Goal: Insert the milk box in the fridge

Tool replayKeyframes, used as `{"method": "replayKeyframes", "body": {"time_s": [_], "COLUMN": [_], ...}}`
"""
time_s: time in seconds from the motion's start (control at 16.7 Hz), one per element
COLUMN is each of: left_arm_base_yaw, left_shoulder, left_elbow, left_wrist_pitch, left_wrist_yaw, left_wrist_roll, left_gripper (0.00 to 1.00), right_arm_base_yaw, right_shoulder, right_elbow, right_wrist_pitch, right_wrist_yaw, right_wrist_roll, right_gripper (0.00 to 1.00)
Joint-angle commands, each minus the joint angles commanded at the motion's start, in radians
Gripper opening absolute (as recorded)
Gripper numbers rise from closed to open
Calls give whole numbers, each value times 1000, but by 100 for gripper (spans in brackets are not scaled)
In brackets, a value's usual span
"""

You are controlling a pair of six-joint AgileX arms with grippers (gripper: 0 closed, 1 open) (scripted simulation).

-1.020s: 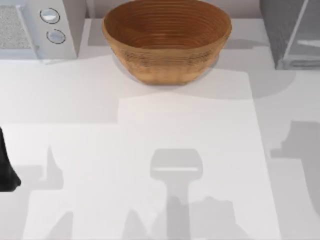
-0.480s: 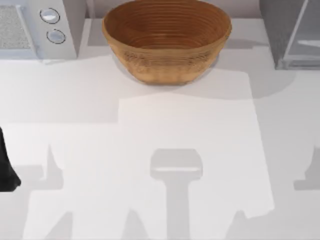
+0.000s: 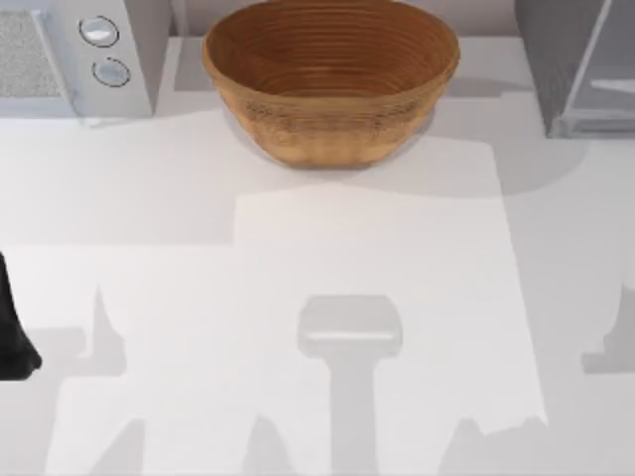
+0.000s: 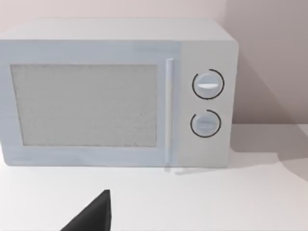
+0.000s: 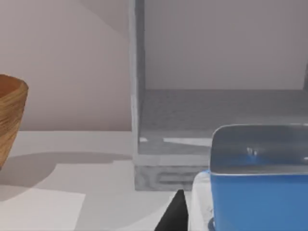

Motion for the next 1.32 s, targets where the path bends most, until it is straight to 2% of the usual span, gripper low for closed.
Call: {"method": "replayKeyframes", "body": {"time_s": [0.36, 1.02, 1.32], "left_arm_base_yaw": [0, 0, 0], "left_shoulder": [0, 0, 0], "left_elbow": [0, 0, 0], "left_wrist_pitch": [0, 0, 0], "left_wrist_yaw": [0, 0, 0], "left_wrist_roll": [0, 0, 0], "left_gripper": [100, 100, 100], "right_arm_base_yaw": [-54, -210, -259], "right_shoulder": [344, 1595, 1999], "right_elbow": [208, 732, 892], "right_wrist_pitch": [252, 896, 1096], "right_wrist_yaw": [-51, -184, -232], "right_wrist_roll": [5, 7, 10], "right_gripper": [0, 0, 0]}}
